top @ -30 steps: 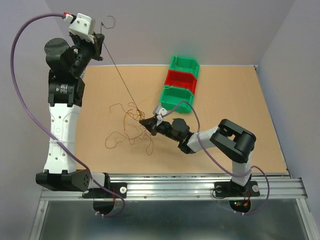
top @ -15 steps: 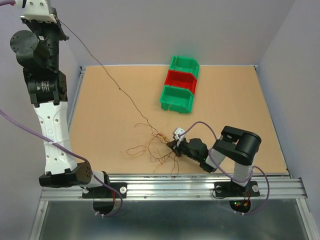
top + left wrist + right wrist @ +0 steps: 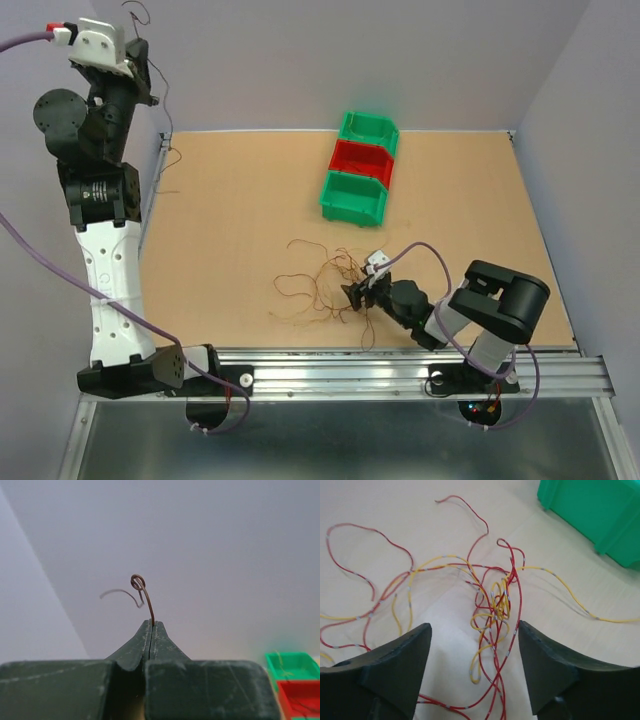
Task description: Untangle the cables
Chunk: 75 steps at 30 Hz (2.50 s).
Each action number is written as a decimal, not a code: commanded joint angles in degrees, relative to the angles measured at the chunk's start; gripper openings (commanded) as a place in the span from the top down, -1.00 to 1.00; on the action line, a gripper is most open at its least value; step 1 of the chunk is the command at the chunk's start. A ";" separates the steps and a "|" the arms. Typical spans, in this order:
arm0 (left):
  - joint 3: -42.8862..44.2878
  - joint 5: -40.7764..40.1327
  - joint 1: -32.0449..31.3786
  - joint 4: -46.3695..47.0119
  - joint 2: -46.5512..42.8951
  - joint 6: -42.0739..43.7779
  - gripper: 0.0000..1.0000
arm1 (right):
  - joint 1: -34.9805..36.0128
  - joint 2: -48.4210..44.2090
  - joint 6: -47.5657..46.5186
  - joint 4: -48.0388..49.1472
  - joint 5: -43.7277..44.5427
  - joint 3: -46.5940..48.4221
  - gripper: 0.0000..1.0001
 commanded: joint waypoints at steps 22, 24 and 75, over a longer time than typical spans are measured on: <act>-33.33 34.49 -15.28 21.49 -20.69 -13.62 1.00 | 0.52 -4.62 -7.15 -10.36 -28.73 36.98 -0.85; -34.39 34.58 -17.21 21.49 -20.16 -14.32 1.00 | 0.61 -1.72 -7.23 -10.54 -29.52 39.37 -0.82; -40.73 24.47 -24.25 20.18 2.95 -1.23 1.00 | -19.26 20.35 1.66 -69.15 -14.63 92.76 0.99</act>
